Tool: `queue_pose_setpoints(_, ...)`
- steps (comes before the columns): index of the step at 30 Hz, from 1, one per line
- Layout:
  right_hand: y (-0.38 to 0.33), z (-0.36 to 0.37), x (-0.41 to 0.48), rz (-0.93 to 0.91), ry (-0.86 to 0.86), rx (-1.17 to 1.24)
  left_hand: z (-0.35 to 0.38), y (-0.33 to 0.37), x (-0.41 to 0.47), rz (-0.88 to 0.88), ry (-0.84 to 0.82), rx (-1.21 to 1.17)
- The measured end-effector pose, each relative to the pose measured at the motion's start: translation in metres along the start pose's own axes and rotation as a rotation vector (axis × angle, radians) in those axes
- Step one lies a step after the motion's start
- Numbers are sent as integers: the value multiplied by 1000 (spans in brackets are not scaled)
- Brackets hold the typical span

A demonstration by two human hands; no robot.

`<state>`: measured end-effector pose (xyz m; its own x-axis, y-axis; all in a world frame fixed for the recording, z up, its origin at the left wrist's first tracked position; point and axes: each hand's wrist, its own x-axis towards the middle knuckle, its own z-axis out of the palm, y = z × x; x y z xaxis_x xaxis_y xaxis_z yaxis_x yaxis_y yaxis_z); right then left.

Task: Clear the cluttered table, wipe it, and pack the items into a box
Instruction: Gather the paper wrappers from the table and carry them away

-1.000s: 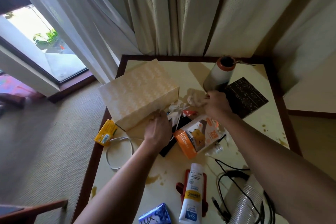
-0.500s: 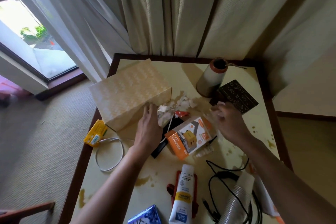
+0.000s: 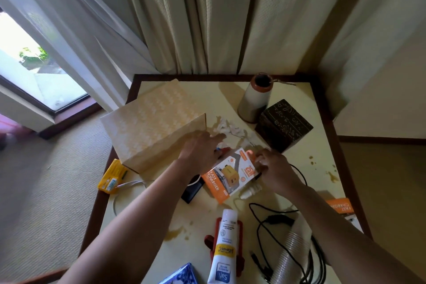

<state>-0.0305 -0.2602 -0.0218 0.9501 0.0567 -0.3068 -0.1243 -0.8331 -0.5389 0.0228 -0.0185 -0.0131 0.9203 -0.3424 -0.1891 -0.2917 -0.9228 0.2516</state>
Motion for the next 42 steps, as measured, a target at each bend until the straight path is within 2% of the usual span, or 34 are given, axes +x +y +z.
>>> queue_pose_setpoints(4, -4, -3, -1, -25, 102, 73, 2, 3, 0, 3, -45, 51)
queue_pose_setpoints(7, -8, -6, -2, -62, 180, 165, 1, 3, -2, 17, 33, 103)
queue_pose_setpoints(11, -19, -15, -10, -108, 323, 252, -7, 7, -10, -11, 137, 35)
queue_pose_setpoints(16, -34, -33, -32, 16, 403, 414, -33, 19, -28, -66, 400, -168)
queue_pose_setpoints(19, -40, -47, -58, 52, 477, 573, -56, 37, -41, -172, 406, -314)
queue_pose_setpoints(21, -46, -60, -85, 70, 536, 685, -72, 56, -55, -219, 425, -514)
queue_pose_setpoints(24, -44, -84, -148, 116, 647, 842, -89, 108, -86, -146, 440, -791)
queue_pose_setpoints(27, -27, -100, -208, 189, 724, 956, -88, 173, -122, -33, 360, -973)
queue_pose_setpoints(33, 68, -103, -331, 391, 831, 1091, -34, 316, -198, 48, 34, -1169)
queue_pose_setpoints(36, 137, -96, -390, 499, 817, 1117, 16, 385, -227, 9, -143, -1177)
queue_pose_setpoints(42, 280, -65, -470, 666, 793, 1111, 136, 518, -268, -110, -378, -1181)
